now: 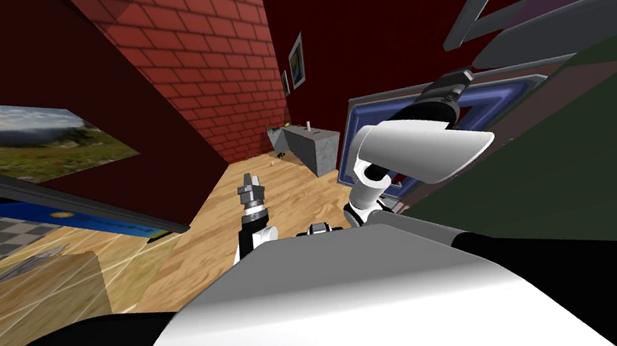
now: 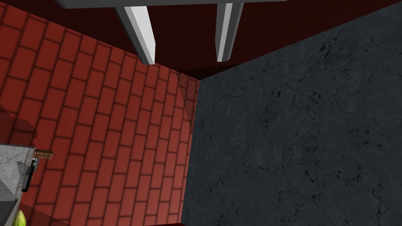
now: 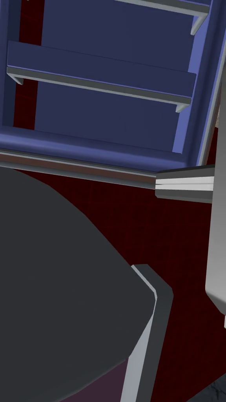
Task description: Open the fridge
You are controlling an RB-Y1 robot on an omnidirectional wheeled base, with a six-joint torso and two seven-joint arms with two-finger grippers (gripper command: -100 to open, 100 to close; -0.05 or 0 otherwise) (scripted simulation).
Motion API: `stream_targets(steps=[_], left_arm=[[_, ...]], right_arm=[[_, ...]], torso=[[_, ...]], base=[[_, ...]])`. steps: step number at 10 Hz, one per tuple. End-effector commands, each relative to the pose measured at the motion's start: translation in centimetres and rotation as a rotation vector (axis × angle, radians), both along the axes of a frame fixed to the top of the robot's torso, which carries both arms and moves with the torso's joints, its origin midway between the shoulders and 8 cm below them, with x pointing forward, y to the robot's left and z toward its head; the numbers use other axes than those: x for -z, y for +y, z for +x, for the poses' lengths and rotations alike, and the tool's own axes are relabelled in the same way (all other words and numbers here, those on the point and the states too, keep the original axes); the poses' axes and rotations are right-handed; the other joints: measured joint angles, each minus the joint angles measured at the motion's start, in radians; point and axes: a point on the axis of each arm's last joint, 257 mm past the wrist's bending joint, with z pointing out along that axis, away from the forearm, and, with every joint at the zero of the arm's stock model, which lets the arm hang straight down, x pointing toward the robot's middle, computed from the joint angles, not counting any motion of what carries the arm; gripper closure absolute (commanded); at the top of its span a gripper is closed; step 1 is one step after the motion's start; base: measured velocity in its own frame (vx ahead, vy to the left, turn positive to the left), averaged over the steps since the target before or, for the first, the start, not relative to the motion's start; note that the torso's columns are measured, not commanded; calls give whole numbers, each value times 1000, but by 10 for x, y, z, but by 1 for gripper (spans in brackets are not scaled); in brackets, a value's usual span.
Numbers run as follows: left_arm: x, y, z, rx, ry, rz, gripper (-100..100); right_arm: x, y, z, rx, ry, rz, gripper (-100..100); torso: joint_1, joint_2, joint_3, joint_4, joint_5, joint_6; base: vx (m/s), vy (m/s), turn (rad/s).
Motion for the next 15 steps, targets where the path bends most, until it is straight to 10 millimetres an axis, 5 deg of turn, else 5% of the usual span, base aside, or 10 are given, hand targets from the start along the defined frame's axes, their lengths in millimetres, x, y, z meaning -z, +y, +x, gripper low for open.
stream_targets(steps=[1, 12, 13, 15], left_arm=[[0, 0, 0, 0, 0, 0, 0], [0, 0, 0, 0, 0, 0, 0], [0, 0, 0, 0, 0, 0, 0], [0, 0, 0, 0, 0, 0, 0]], right_arm=[[-5, 2, 1, -2, 1, 0, -100], [-51, 14, 7, -15, 0, 1, -100], [-52, 14, 7, -15, 2, 1, 0], [-52, 14, 7, -15, 1, 1, 0]], torso=[[0, 2, 1, 0, 0, 0], [0, 0, 0, 0, 0, 0], [0, 0, 0, 0, 0, 0], [0, 0, 0, 0, 0, 0]], base=[[0, 0, 0], [-2, -9, -12], [0, 0, 0], [0, 0, 0]])
